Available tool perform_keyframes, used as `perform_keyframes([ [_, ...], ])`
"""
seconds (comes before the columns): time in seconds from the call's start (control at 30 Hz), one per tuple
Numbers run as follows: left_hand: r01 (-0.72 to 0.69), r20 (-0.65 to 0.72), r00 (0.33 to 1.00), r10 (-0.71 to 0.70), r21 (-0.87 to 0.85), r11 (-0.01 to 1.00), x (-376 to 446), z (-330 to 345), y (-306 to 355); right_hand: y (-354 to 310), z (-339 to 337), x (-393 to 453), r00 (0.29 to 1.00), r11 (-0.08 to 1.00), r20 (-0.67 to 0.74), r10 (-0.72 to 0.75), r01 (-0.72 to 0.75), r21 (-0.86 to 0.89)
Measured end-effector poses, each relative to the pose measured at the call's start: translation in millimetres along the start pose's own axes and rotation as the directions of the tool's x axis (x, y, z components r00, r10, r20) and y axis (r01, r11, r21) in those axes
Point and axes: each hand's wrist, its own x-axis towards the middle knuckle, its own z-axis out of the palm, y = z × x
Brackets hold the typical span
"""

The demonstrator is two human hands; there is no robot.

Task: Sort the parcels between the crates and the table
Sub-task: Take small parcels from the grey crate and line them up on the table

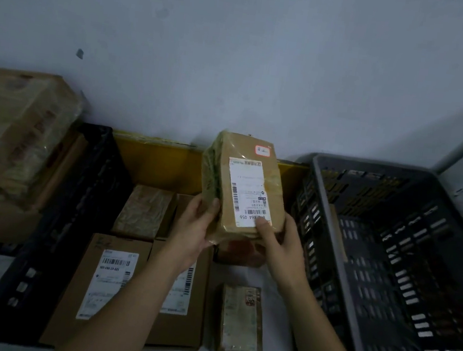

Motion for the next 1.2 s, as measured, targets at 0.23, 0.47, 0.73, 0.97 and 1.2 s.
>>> perform_keyframes([
  [0.23, -0.058, 0.014, 0.998, 0.058, 0.488, 0.871, 9.2, 8.9, -6.7, 13.7, -1.3, 6.4, 0.989, 0.988, -0.140, -0.053, 0.032, -0.149],
  [0.47, -0.154, 0.067, 0.981, 0.182, 0.837, 0.525, 27.4, 13.8, -38.7, 44.0, 5.9, 19.4, 0.997, 0.962, -0.071, 0.043, -0.060, -0.268],
  [0.73, -0.234, 0.158, 0.961, 0.226, 0.900, 0.369, 32.3, 5.6, -58.3, 65.5, -4.4, 32.6, 0.988, 0.902, 0.025, 0.154, -0.130, -0.412],
  [0.97, -0.281, 0.253, 0.958, 0.134, 0.923, 0.263, 39.8, -7.3, -61.8, 67.4, -6.3, 40.6, 0.997, 0.813, -0.019, 0.079, -0.075, -0.578],
  [1.2, -0.152, 0.120, 0.977, 0.174, 0.971, 0.183, 17.6, -46.7, -40.3, 44.1, 13.5, 27.1, 0.957, 0.524, 0.064, -0.284, 0.211, -0.825],
])
